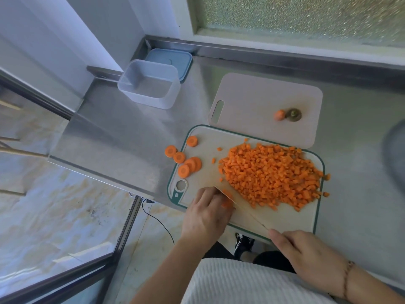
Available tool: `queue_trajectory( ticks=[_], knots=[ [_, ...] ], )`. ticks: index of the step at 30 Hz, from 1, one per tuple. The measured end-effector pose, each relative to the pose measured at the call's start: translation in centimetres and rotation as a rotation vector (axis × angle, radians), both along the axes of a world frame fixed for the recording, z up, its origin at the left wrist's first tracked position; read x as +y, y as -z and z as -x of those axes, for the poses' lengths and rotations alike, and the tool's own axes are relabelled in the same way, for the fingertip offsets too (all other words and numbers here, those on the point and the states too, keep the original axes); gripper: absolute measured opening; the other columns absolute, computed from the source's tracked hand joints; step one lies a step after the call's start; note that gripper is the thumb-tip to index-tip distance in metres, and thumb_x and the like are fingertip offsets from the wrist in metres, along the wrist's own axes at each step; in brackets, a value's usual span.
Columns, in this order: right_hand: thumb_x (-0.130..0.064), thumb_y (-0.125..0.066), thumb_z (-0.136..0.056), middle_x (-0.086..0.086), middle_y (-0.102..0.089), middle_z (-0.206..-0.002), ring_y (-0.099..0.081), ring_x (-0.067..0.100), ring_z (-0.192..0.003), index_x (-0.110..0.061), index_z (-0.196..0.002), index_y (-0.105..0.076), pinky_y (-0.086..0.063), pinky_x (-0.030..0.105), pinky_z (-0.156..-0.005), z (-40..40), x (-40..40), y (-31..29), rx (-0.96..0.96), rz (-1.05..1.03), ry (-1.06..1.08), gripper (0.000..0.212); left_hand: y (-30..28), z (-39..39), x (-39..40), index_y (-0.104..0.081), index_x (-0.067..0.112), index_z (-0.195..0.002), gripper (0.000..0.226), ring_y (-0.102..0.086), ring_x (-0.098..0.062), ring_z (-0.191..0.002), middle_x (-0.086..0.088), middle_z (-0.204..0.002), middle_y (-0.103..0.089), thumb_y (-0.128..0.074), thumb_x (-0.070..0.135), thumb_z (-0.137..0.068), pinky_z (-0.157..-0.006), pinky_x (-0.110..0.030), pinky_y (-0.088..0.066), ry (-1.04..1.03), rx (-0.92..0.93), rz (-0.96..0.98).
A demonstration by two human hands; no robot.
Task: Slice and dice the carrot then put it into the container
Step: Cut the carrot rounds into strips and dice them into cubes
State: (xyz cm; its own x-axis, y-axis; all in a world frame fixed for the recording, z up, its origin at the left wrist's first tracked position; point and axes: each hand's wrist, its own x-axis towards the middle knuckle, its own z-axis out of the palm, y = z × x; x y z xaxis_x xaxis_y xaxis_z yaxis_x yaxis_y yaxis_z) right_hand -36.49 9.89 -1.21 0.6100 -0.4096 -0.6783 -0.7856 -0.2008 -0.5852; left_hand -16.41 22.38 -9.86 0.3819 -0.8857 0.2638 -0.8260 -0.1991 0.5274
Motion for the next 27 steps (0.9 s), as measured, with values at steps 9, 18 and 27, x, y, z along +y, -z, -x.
queue_trajectory(
  ticks=[9, 18, 27],
  knots=[
    [-0.073, -0.018, -0.08, -0.003, -0.042, -0.052, -0.04, 0.008, -0.049, -0.018, -0.059, -0.041, -0.037, 0.023, -0.054, -0.8, -0.1, 0.2, 0.061, 0.004, -0.059, 0.063, 1.0, -0.9, -0.2, -0.076, 0.008, -0.096, 0.005, -0.067, -0.025, -0.097, -0.001, -0.108, -0.069, -0.073, 0.009, -0.092, -0.083, -0.036, -0.056, 0.135, 0.074, 0.093],
    [-0.07, -0.025, -0.081, -0.006, -0.036, -0.042, -0.038, 0.007, -0.044, -0.018, -0.055, -0.036, -0.033, 0.021, -0.049, -1.5, 0.1, 0.6, -0.041, 0.026, 0.01, 0.059, 1.1, -1.3, 0.1, -0.075, 0.007, -0.089, 0.007, -0.067, -0.025, -0.085, -0.003, -0.096, -0.07, -0.073, 0.012, -0.094, -0.074, -0.037, -0.057, 0.158, -0.013, 0.115],
    [-0.065, -0.024, -0.084, -0.009, -0.045, -0.04, -0.045, 0.003, -0.045, -0.022, -0.053, -0.041, -0.04, 0.017, -0.055, -1.1, 0.6, -0.8, 0.04, -0.024, -0.025, 0.056, 1.2, -0.8, 0.1, -0.08, 0.008, -0.094, 0.01, -0.069, -0.02, -0.093, -0.001, -0.1, -0.073, -0.071, 0.014, -0.093, -0.085, -0.028, -0.056, 0.113, 0.025, 0.144]
  ],
)
